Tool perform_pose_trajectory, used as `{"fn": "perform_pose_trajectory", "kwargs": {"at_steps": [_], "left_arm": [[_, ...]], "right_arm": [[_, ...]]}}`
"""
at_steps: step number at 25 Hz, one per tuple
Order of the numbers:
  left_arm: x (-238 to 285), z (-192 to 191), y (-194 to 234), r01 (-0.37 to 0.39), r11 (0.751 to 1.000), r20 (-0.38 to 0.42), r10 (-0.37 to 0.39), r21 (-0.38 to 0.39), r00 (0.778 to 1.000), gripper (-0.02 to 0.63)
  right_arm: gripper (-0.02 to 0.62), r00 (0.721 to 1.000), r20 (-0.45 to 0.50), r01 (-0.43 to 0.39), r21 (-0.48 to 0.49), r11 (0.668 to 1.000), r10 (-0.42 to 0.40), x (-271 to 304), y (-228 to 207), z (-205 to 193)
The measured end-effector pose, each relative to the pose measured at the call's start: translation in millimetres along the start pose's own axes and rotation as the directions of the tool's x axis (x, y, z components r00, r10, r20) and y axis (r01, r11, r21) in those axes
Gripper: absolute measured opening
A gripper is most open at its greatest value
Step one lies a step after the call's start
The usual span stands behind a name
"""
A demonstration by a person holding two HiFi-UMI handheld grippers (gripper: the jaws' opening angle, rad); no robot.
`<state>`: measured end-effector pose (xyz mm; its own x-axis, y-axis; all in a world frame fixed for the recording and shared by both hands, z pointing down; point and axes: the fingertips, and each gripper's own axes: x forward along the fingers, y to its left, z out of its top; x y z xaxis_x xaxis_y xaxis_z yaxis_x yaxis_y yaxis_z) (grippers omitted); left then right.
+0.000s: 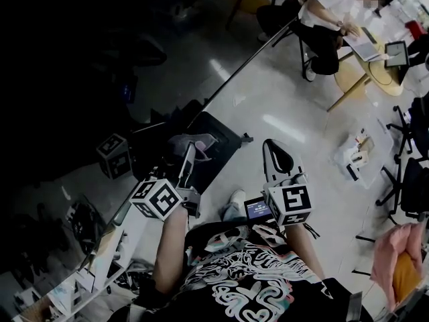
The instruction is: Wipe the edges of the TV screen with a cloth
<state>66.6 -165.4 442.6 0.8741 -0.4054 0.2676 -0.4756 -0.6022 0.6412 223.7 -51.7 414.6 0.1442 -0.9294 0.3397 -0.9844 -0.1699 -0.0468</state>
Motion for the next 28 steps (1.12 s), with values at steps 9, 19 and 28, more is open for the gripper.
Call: {"fn": "perform_pose_trajectory", "kwargs": {"at_steps": [9, 19, 28], "left_arm": [[12.0, 3.7, -8.8, 0.019, 0.996, 0.041, -0.016, -0.081, 0.999, 0.118], [31.9, 6.7, -13.9, 0.043, 0.991, 0.043, -0.038, -0.125, 0.998, 0.118], [40.1, 3.1, -12.3, 0.046, 0.989, 0.037, -0.041, -0.137, 0.998, 0.118]], "right_arm": [[0.029, 1.0, -0.004, 0.003, 0.018, 1.0, -0.003, -1.4, -19.4, -5.7], [0.029, 0.999, 0.012, 0.044, 0.041, 0.998, -0.044, -8.6, -41.8, -4.0], [0.029, 0.996, 0.015, 0.09, 0.045, 0.995, -0.091, -26.6, -51.6, -6.7]]}}
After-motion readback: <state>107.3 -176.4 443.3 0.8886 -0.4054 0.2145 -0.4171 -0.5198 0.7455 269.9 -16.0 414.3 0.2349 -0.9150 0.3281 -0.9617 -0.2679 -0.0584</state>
